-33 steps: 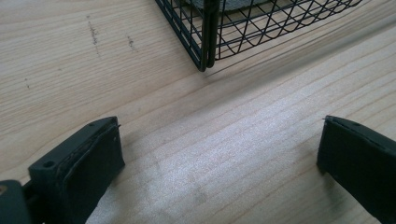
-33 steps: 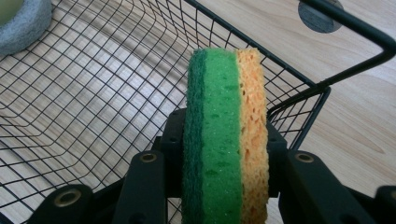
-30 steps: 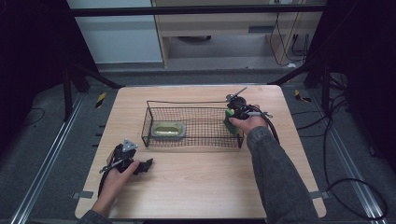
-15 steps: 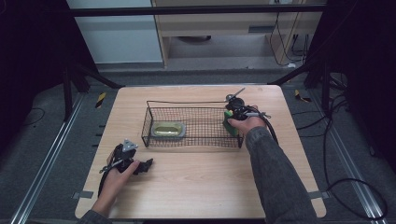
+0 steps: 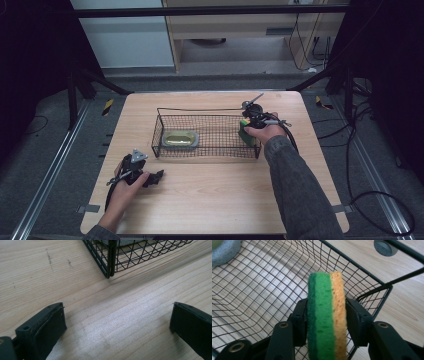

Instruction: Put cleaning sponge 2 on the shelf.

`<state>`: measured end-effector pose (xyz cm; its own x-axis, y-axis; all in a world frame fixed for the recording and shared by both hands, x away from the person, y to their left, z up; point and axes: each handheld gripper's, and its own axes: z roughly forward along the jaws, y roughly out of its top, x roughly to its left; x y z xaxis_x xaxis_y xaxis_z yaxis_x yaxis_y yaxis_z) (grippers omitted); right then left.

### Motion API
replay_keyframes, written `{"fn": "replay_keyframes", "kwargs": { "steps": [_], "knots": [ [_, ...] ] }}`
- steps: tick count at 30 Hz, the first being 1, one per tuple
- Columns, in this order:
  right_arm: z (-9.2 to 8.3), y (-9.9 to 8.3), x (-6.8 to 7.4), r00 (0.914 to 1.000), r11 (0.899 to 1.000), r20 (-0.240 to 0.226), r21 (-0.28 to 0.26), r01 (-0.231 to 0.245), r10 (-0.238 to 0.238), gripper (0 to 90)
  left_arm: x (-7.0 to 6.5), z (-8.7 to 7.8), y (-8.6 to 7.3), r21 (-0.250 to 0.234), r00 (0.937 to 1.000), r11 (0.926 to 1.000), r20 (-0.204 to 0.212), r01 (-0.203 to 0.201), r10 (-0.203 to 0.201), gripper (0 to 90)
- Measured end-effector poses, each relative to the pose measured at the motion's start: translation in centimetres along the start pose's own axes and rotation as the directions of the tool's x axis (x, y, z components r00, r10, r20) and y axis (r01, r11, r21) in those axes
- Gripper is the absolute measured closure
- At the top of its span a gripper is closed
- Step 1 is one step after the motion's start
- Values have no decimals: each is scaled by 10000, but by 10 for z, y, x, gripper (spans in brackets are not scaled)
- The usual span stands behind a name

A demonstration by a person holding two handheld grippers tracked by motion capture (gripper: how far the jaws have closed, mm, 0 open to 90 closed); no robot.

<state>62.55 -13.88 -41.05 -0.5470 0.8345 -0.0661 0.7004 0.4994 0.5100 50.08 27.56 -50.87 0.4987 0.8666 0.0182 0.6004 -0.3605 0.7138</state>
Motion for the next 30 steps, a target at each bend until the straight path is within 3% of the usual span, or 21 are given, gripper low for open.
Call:
{"fn": "replay_keyframes", "kwargs": {
  "steps": [16, 22, 30],
  "knots": [
    [-26, -8, 2, 9999, 9996, -23, -242, 154, -155, 584, 0, 0, 0, -2, 10000, 10000, -8, 28, -28, 0],
    [-29, -8, 5, 9996, 9995, -152, -225, 227, -231, 642, 0, 0, 0, 0, 10000, 10000, -10, 30, -30, 0],
    [-27, -5, 12, 9992, 9993, -320, -262, 249, -257, 635, 0, 0, 0, -2, 10000, 10000, -15, 25, -25, 0]
  ]
}}
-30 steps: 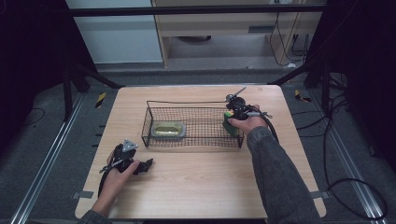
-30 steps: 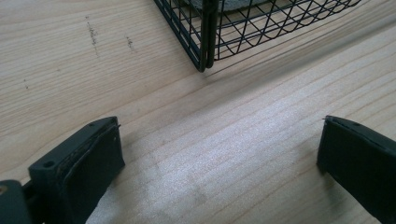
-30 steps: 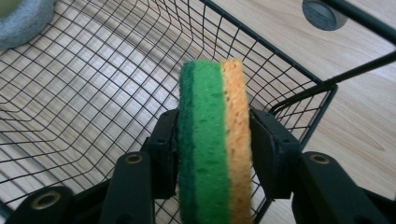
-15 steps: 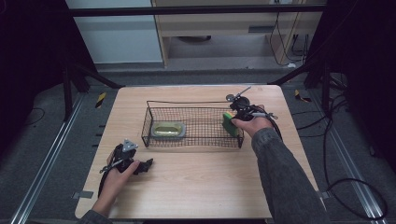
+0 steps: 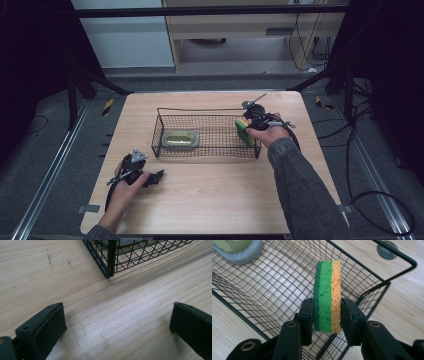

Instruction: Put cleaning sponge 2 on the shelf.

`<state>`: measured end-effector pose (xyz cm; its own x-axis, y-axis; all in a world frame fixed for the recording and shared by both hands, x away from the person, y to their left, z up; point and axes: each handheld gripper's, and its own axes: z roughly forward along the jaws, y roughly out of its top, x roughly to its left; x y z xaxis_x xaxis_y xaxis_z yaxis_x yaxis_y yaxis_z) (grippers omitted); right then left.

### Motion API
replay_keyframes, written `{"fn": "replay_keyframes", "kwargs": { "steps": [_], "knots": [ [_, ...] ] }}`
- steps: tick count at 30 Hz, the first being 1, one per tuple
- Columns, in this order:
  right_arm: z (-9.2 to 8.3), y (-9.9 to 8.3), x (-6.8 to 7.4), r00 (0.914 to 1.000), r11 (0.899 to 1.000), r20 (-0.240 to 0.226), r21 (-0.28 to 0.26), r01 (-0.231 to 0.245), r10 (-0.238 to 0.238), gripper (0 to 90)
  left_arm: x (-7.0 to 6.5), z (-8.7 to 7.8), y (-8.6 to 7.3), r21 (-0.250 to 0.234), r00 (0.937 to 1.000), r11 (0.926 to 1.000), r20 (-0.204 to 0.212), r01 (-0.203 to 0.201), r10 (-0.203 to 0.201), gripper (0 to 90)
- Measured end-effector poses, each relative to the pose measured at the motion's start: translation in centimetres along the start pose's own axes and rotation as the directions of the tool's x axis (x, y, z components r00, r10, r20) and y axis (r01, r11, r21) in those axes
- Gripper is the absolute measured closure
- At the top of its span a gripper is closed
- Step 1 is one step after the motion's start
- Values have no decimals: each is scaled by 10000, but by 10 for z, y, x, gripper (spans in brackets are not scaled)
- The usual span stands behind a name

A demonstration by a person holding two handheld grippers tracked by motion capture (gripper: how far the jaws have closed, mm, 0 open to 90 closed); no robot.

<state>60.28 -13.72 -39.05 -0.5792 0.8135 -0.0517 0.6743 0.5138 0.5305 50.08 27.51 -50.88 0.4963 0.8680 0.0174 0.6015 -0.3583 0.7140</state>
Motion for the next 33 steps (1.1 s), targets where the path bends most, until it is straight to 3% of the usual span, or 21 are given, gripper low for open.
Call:
{"fn": "replay_keyframes", "kwargs": {
  "steps": [10, 18, 27, 33],
  "knots": [
    [13, 9, 21, 9986, 9992, -357, 117, 388, -383, 595, 0, 0, 0, 1, 10000, 10000, -1, -8, 8, 0],
    [24, 18, 33, 9970, 9991, -670, 133, 400, -390, 582, 0, 0, 0, 3, 10000, 10000, 7, -15, 15, 0],
    [32, 22, 38, 9963, 9987, -742, 241, 454, -435, 552, 0, 0, 0, 5, 10000, 10000, 7, -15, 15, 0],
    [26, 21, 38, 9969, 9992, -691, 74, 393, -387, 498, 0, 0, 0, 5, 10000, 10000, 5, -10, 10, 0]
  ]
}}
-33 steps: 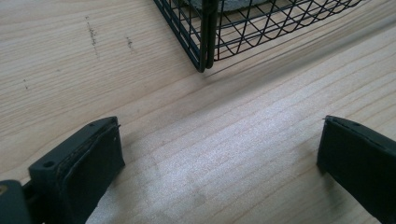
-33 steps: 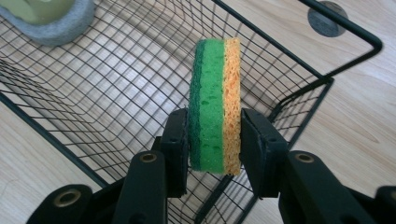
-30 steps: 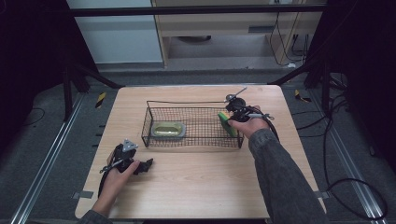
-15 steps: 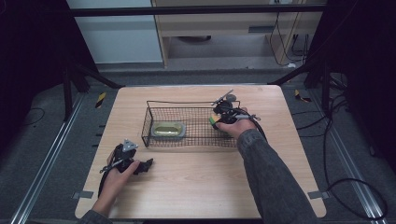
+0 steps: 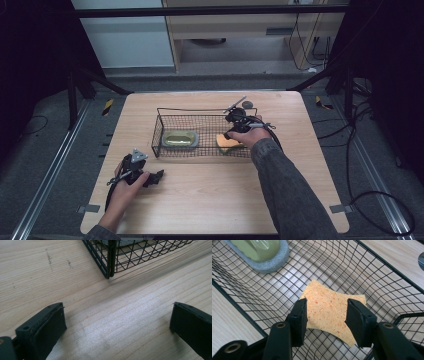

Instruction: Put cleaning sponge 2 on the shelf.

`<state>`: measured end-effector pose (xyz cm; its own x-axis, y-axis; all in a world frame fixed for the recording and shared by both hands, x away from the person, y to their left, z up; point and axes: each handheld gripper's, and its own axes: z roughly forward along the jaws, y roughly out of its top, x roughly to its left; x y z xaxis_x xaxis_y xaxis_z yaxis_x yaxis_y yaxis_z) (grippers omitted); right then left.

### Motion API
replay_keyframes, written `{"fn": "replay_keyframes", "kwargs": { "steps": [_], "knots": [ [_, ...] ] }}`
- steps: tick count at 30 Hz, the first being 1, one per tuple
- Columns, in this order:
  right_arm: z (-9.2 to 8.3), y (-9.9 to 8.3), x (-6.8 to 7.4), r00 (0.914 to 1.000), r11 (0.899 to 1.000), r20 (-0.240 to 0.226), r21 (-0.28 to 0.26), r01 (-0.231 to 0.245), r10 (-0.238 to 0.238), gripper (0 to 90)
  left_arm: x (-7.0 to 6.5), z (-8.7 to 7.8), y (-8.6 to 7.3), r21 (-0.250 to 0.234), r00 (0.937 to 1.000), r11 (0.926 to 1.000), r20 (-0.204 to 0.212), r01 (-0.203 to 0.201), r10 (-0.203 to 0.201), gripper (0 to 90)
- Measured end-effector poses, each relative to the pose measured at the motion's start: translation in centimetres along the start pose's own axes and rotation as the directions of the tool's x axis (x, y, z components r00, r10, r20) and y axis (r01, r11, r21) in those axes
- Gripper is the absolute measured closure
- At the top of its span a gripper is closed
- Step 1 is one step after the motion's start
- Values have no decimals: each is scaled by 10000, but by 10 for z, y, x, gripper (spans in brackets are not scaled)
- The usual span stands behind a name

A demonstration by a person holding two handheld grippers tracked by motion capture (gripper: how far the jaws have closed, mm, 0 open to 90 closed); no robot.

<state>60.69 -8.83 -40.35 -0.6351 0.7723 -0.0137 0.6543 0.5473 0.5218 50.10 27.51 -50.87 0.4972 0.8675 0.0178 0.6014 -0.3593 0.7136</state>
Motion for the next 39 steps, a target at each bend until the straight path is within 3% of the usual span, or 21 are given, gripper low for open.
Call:
{"fn": "replay_keyframes", "kwargs": {
  "steps": [6, 10, 13, 17, 22, 32, 39],
  "knots": [
    [-9, -2, -2, 10000, 9995, -11, -325, -20, 20, 420, 0, 0, 0, 3, 10000, 10000, 4, 25, -25, 0],
    [-16, -5, -4, 9999, 9973, 24, -723, -110, 112, 314, 0, 0, 0, 1, 10000, 10000, 4, 28, -28, 0],
    [-20, -9, -4, 9998, 9955, 183, -939, -100, 118, 180, 0, 0, 0, 37, 10000, 10000, 7, -16, 16, 0],
    [-23, -12, -2, 9988, 9918, 352, -1247, -279, 325, 92, 0, 0, 0, 27, 10000, 10000, 6, -7, 7, 0],
    [-29, -12, 0, 9981, 9860, 436, -1631, -348, 425, 72, 0, 0, 0, 29, 10000, 10000, 9, -8, 8, 0],
    [-52, -11, -2, 9977, 9683, 673, -2494, 143, 26, 60, 0, 0, 0, 28, 10000, 10000, 8, -3, 3, 0],
    [-60, -18, -7, 9921, 9602, 1257, -2771, 347, 4, 65, 0, 0, 0, 29, 10000, 10000, 8, -8, 7, 0]
  ]
}}
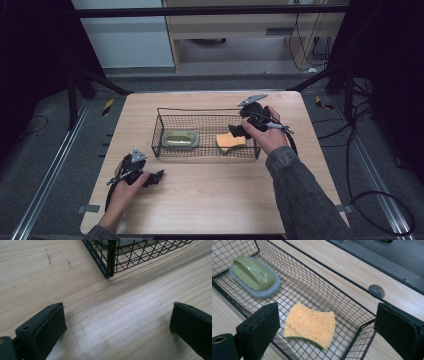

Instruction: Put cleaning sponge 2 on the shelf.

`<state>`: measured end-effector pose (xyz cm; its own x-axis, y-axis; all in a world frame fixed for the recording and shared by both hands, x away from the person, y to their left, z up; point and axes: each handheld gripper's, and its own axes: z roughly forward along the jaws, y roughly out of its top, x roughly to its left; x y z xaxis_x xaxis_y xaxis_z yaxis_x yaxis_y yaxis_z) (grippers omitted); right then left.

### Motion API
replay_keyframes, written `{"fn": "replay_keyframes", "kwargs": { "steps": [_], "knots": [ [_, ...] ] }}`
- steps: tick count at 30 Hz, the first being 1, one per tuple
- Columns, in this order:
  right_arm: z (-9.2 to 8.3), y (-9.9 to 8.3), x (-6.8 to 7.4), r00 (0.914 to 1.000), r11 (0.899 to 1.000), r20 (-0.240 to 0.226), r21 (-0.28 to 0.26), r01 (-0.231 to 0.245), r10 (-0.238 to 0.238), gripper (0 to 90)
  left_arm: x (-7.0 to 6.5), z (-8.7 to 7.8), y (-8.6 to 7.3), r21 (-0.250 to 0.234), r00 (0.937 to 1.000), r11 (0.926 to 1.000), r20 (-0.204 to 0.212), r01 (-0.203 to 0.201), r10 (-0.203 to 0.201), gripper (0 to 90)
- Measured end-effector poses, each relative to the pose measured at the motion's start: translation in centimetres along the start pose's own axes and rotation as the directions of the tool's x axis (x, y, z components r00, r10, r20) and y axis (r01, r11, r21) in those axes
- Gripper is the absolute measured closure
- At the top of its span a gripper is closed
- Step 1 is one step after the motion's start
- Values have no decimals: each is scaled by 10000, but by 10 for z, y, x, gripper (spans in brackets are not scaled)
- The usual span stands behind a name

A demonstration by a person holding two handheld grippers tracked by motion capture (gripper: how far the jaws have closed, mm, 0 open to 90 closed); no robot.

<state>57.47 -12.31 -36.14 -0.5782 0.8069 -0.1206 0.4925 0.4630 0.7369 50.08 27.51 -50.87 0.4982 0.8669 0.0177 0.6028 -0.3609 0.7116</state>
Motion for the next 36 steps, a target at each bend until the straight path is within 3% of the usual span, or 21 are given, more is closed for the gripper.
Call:
{"fn": "replay_keyframes", "kwargs": {
  "steps": [12, 19, 27, 31, 36],
  "knots": [
    [-25, -26, -14, 9994, 9967, 331, -810, 66, -39, 69, 0, 0, 0, 1, 10000, 10000, 4, 0, 0, 0],
    [-41, -48, -28, 9974, 9920, 615, -1227, -302, 380, 77, 0, 0, 0, 1, 10000, 10000, 3, -2, 2, 0],
    [-51, -81, -48, 9909, 9908, 942, -1043, -859, 958, 85, 0, 0, 0, 0, 10000, 10000, 2, 0, 0, 0],
    [-45, -106, -61, 9827, 9870, 1121, -820, -1384, 1472, 86, 0, 0, 0, 0, 10000, 10000, 1, -2, 2, 0],
    [-36, -121, -70, 9743, 9820, 1280, -619, -1785, 1852, 85, 0, 0, 0, -2, 10000, 10000, -1, 1, -1, 0]
  ]
}}
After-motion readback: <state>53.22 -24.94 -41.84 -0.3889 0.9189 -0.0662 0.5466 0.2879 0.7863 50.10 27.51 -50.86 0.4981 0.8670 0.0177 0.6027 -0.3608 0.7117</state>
